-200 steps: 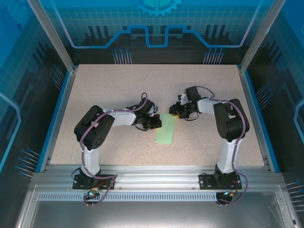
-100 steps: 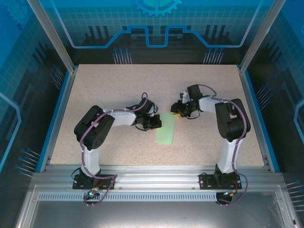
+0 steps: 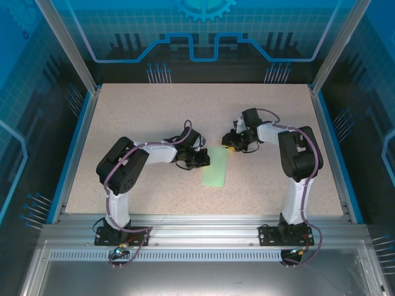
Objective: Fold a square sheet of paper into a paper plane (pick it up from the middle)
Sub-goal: Fold the square sheet of paper in half at the center of the table.
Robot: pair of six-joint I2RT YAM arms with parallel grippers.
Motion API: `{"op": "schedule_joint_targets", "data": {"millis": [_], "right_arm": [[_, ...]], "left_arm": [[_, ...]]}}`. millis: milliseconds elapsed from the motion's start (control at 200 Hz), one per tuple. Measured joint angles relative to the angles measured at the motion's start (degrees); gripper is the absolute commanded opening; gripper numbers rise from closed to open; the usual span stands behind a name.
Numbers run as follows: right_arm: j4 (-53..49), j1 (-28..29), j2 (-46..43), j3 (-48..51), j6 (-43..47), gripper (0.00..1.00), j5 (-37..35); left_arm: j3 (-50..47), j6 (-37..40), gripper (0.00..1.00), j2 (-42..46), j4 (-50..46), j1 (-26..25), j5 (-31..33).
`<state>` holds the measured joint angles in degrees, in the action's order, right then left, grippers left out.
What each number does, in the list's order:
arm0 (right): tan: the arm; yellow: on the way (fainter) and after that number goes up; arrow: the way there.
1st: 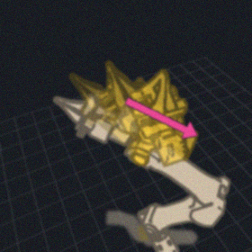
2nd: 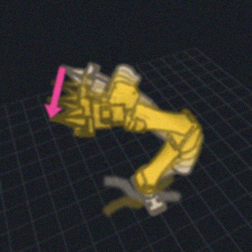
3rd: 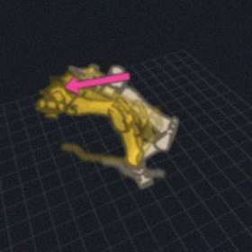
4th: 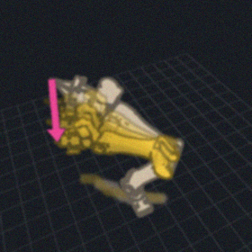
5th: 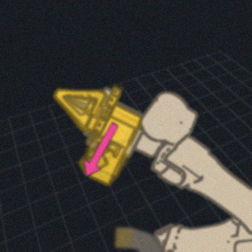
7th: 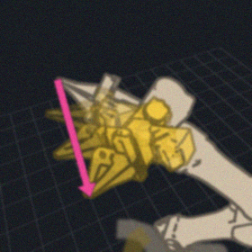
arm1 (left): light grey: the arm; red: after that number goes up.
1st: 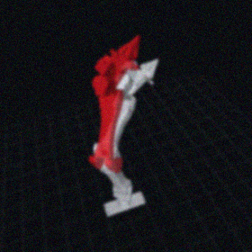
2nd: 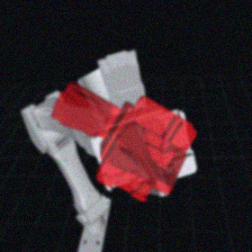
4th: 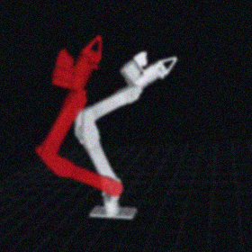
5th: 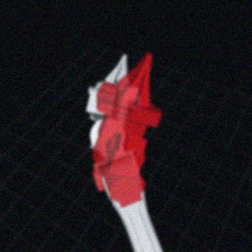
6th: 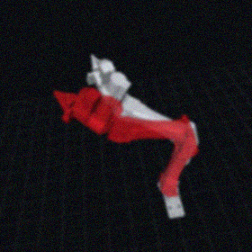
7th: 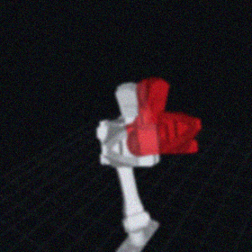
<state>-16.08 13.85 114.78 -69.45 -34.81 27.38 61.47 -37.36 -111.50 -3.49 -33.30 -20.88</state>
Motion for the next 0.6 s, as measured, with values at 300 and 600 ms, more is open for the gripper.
{"op": "schedule_joint_targets", "data": {"millis": [300, 600], "right_arm": [[-0.8, 3.3, -14.3, 6.4, 0.5, 0.31, -0.7], [1.6, 9.5, -16.1, 18.7, -1.7, 0.28, -1.0]], "left_arm": [[0.2, 0.0, 0.0, 0.0, -0.5, 0.0, 0.0], [0.5, 0.0, 0.0, 0.0, -1.1, 0.0, 0.0]]}}
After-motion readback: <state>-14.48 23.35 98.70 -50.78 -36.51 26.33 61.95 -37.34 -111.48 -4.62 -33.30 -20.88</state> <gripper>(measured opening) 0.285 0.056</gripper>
